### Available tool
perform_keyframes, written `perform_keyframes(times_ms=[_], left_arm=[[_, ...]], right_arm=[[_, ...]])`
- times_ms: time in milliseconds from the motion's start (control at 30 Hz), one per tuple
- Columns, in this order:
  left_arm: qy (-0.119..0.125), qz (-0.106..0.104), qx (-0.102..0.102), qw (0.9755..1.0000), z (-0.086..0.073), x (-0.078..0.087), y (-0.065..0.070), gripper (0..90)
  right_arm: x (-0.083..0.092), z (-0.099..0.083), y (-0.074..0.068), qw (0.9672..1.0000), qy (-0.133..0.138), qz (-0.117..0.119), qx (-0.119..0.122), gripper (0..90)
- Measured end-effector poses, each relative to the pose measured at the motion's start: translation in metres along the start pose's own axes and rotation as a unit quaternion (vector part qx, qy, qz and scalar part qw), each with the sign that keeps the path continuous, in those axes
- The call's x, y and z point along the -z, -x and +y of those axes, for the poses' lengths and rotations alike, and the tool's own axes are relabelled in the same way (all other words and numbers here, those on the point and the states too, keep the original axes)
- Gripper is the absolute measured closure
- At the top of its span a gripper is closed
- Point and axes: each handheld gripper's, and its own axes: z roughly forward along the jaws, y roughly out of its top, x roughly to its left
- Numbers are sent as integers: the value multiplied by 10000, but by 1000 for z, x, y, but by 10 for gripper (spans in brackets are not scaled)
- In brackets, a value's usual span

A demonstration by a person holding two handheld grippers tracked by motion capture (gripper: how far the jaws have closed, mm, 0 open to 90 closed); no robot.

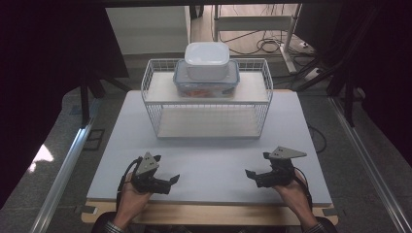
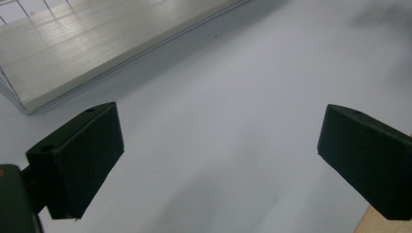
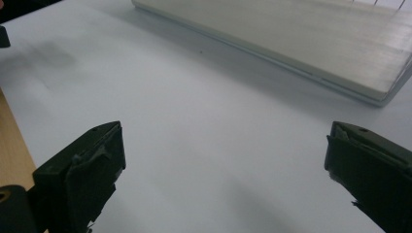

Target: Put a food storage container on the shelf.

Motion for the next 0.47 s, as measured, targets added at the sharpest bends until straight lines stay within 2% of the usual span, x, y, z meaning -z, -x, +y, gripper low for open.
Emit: perform_keyframes(times_ms=[133, 233, 467], left_arm=[[-71, -15, 46, 10000, -3, -3, -1, 21], [-118, -9, 69, 9999, -4, -5, -2, 18], [-145, 30, 128, 9998, -5, -6, -4, 8]], right_arm=[[-6, -6, 5, 9999, -139, -3, -27, 16], [-9, -10, 7, 9996, -254, 27, -145, 16], [-14, -12, 6, 9993, -367, -58, -91, 16]])
